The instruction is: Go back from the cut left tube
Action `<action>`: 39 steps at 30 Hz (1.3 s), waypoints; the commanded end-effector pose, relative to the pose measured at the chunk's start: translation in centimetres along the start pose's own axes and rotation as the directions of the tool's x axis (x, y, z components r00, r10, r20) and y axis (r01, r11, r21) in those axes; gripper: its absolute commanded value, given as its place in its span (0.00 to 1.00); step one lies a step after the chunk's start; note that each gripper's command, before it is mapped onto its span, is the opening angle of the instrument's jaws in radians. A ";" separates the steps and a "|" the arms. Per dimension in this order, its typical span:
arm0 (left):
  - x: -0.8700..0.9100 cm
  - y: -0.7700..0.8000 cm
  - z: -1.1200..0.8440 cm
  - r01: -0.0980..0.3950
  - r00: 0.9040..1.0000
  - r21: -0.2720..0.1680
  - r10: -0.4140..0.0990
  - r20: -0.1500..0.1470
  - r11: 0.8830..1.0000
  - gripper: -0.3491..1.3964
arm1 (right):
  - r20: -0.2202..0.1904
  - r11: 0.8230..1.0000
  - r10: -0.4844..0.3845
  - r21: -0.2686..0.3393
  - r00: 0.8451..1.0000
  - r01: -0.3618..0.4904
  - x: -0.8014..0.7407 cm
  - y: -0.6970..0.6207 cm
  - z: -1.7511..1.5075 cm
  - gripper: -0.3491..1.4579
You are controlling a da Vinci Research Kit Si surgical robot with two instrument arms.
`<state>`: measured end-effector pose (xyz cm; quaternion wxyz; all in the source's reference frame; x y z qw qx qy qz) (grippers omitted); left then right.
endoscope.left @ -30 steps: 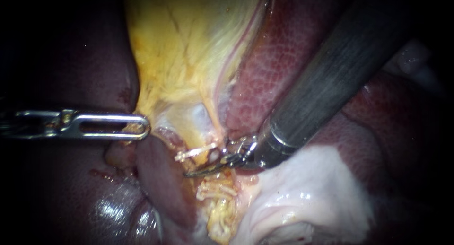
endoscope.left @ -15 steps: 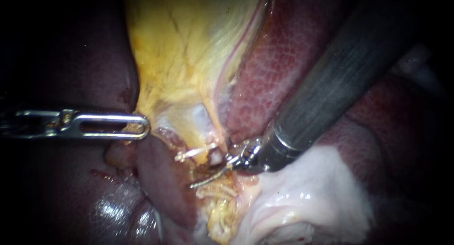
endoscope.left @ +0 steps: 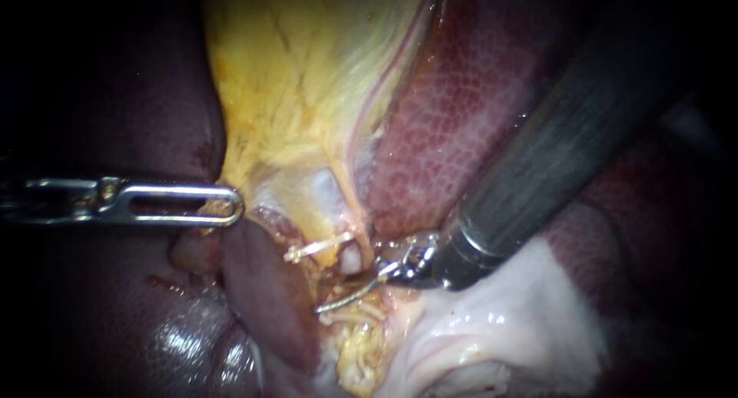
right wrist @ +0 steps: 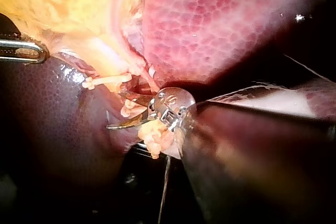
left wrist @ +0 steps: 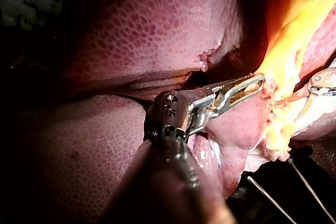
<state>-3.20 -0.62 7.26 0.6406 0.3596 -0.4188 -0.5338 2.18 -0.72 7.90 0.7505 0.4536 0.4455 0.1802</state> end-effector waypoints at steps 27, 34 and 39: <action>0.07 0.05 0.19 0.000 1.000 -0.004 0.000 0.005 1.000 0.00 | -0.092 0.926 -0.289 -0.280 0.953 0.253 0.63 -0.42 -1.74 0.98; 0.14 0.16 0.64 -0.007 1.000 -0.025 0.008 0.022 1.000 0.00 | -0.092 0.927 -0.289 -0.277 0.953 0.254 0.63 -0.41 -1.73 0.98; 0.08 0.16 0.94 -0.006 1.000 -0.019 0.006 0.026 1.000 0.00 | -0.092 0.927 -0.289 -0.277 0.953 0.255 0.63 -0.42 -1.73 0.98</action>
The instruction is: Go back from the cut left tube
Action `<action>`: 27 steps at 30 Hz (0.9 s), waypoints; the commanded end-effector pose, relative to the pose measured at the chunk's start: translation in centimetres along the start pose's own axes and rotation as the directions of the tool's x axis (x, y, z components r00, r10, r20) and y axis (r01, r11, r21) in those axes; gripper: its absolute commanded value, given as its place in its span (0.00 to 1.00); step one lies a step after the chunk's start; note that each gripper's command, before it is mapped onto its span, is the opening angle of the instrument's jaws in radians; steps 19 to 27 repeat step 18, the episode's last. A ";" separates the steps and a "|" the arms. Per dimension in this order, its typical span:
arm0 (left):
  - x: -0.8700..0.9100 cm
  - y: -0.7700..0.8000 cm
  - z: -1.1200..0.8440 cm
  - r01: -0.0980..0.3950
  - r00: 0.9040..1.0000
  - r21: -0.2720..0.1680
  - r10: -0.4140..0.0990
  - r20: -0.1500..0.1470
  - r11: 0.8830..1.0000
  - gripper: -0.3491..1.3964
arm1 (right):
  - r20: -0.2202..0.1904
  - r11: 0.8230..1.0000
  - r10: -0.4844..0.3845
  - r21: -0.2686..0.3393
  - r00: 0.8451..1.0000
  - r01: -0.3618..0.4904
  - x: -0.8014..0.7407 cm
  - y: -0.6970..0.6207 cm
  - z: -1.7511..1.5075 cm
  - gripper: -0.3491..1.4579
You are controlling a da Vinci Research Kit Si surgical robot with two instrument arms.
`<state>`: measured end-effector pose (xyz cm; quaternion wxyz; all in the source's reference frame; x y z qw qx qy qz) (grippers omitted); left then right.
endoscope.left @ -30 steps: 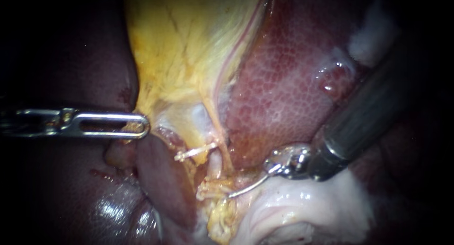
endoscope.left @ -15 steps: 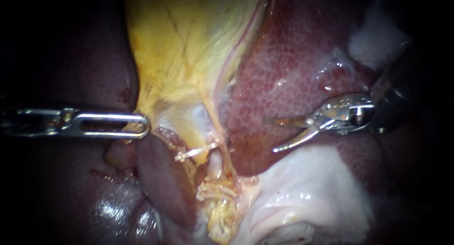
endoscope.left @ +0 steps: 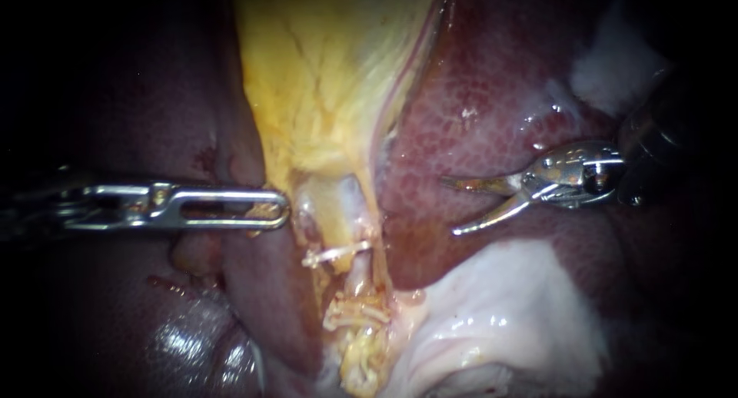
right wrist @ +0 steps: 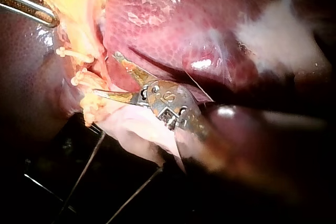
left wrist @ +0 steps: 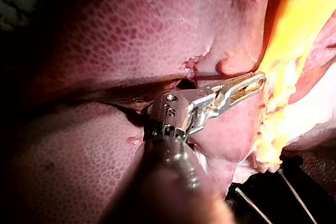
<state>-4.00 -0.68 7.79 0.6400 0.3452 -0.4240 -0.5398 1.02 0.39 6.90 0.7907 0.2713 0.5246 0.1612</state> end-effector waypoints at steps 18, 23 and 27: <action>0.01 -0.08 0.19 -0.010 1.000 0.028 0.010 -0.019 1.000 0.00 | 0.000 1.000 0.000 0.001 1.000 0.000 0.01 -0.02 0.01 0.98; 0.01 -0.08 0.19 -0.010 1.000 0.028 0.010 -0.019 1.000 0.00 | 0.000 1.000 0.000 0.001 1.000 0.000 0.01 -0.02 0.01 0.98; 0.01 -0.08 0.19 -0.010 1.000 0.028 0.010 -0.019 1.000 0.00 | 0.000 1.000 0.000 0.001 1.000 0.000 0.01 -0.02 0.01 0.98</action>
